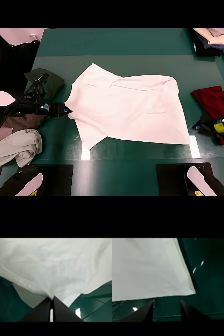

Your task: Fold the shirts.

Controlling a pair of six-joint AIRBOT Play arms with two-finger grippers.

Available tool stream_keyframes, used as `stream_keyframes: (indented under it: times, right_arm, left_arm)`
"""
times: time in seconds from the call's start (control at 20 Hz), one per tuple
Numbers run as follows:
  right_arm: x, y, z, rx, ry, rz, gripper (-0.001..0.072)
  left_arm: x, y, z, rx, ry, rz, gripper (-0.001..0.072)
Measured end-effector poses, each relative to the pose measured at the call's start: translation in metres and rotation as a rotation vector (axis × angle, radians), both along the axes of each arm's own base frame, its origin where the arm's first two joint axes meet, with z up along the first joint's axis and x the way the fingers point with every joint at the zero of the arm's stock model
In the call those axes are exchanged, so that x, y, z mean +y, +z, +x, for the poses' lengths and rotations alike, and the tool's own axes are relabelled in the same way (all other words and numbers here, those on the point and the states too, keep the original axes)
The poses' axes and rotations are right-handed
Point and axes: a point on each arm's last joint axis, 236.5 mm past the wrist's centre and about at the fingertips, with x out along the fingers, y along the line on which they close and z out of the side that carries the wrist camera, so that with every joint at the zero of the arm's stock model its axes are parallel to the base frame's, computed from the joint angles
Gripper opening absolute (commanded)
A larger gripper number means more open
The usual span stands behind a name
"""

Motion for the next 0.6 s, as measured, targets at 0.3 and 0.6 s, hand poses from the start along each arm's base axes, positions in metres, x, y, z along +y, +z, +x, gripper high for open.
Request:
stream_keyframes:
  times: [0.3,0.6]
  right_arm:
    - [-0.012,-0.033,-0.023,0.047,-0.069,0.036,0.0366]
    - [-0.009,-0.058,-0.029,0.115,-0.064,0.118,0.0365]
  left_arm:
    - [0.0,0.003,0.003,-0.012,0.002,0.001,0.003]
    - [0.001,0.003,0.003,-0.014,0.003,0.002,0.003]
